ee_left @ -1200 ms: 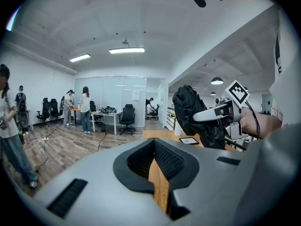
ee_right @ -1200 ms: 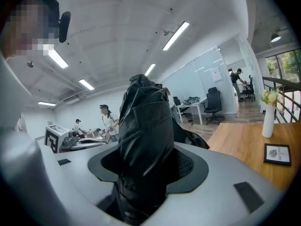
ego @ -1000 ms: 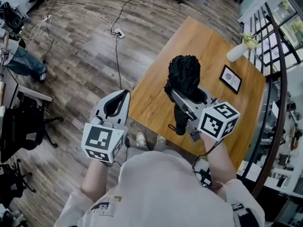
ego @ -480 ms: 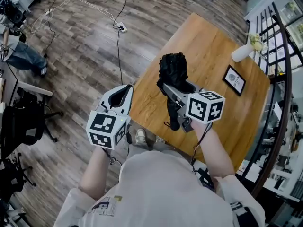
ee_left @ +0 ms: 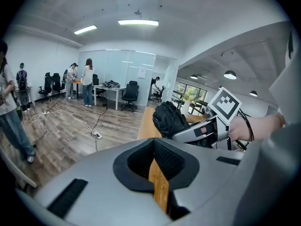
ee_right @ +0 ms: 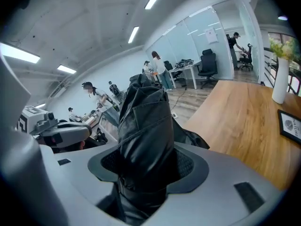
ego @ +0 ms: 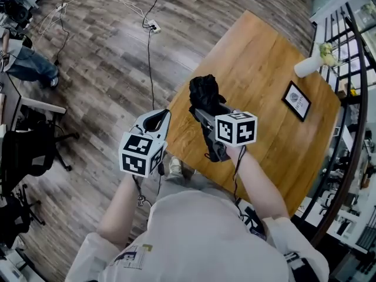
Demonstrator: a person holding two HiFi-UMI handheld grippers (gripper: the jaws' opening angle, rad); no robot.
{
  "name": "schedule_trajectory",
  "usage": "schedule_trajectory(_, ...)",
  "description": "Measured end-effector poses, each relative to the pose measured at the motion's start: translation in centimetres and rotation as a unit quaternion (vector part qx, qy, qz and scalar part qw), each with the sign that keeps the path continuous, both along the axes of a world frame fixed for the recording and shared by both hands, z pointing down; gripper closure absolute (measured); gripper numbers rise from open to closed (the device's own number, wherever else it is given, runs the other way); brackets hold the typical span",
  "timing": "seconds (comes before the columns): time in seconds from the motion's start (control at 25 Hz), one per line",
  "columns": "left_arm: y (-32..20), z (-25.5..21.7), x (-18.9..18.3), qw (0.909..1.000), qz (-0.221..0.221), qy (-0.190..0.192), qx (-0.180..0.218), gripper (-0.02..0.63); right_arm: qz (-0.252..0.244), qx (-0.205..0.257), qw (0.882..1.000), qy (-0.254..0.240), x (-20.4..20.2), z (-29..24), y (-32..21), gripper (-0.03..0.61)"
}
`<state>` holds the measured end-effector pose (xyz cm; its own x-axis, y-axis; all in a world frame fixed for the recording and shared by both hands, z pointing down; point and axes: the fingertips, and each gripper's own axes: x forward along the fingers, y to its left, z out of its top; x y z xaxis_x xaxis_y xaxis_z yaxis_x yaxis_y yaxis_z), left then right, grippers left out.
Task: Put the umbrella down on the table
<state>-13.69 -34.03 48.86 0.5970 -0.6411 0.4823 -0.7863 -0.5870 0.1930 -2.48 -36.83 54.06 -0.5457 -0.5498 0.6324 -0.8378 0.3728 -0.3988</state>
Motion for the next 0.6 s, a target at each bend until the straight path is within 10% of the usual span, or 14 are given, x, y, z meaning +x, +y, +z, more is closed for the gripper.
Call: schedule_trajectory(0.6,-0.6,12.1,-1.2,0.9916,-0.028,0.000,-0.126,0.597,0.018,-0.133,0.991,0.020,-0.8,13.2,-1.3,0.307)
